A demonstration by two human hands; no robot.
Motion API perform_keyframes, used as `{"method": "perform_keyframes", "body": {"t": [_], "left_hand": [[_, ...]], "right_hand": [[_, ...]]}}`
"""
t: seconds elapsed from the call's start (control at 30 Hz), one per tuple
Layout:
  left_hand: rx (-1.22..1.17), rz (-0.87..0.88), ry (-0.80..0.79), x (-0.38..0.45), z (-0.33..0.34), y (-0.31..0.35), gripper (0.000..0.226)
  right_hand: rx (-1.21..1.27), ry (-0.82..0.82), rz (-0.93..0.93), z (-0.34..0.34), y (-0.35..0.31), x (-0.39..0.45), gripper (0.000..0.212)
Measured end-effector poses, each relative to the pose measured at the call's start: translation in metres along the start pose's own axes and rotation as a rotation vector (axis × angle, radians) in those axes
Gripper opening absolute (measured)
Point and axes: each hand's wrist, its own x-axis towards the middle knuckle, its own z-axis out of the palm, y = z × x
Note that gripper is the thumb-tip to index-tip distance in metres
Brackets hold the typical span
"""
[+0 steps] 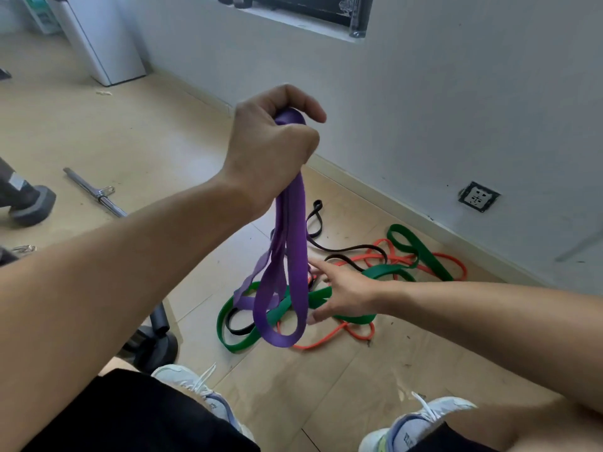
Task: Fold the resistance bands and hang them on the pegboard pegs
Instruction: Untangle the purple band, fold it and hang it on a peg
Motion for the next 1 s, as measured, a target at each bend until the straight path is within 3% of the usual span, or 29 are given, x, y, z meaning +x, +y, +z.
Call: {"method": "perform_keyframes", "body": {"t": [0.07, 0.13, 0.2, 0.33, 0.4, 0.53, 0.67, 0.8, 1.0], "left_hand": [[0.008, 0.006, -0.059, -0.003, 0.002, -0.002, 0.035], [-0.010, -0.001, -0.072, -0.004, 0.002, -0.004, 0.034], [-0.040, -0.021, -0.062, -0.002, 0.001, -0.006, 0.035], [-0.078, -0.064, -0.006, 0.007, -0.009, -0.010, 0.035], [-0.061, -0.090, 0.059, 0.015, -0.022, -0.016, 0.037], [-0.181, -0.286, 0.194, 0.034, -0.047, -0.031, 0.039], [-0.184, -0.338, 0.189, 0.043, -0.055, -0.042, 0.035], [0.124, -0.381, 0.050, 0.048, -0.078, -0.076, 0.023], [0.595, -0.509, -0.468, 0.034, -0.096, -0.111, 0.038]], "right_hand": [[0.216, 0.094, -0.126, -0.004, -0.021, -0.002, 0.114], [0.327, 0.154, -0.162, -0.016, -0.043, -0.005, 0.084], [0.315, 0.178, -0.166, -0.021, -0.056, -0.004, 0.060], [0.287, 0.213, -0.112, -0.023, -0.047, 0.006, 0.037], [0.298, 0.201, -0.105, -0.034, -0.038, 0.007, 0.033], [0.231, 0.194, -0.101, -0.056, -0.025, 0.000, 0.046], [0.051, 0.162, -0.057, -0.059, -0.014, -0.002, 0.039], [0.054, 0.231, -0.055, -0.077, -0.008, -0.011, 0.039], [0.016, 0.292, -0.097, -0.089, -0.014, -0.024, 0.038]]}}
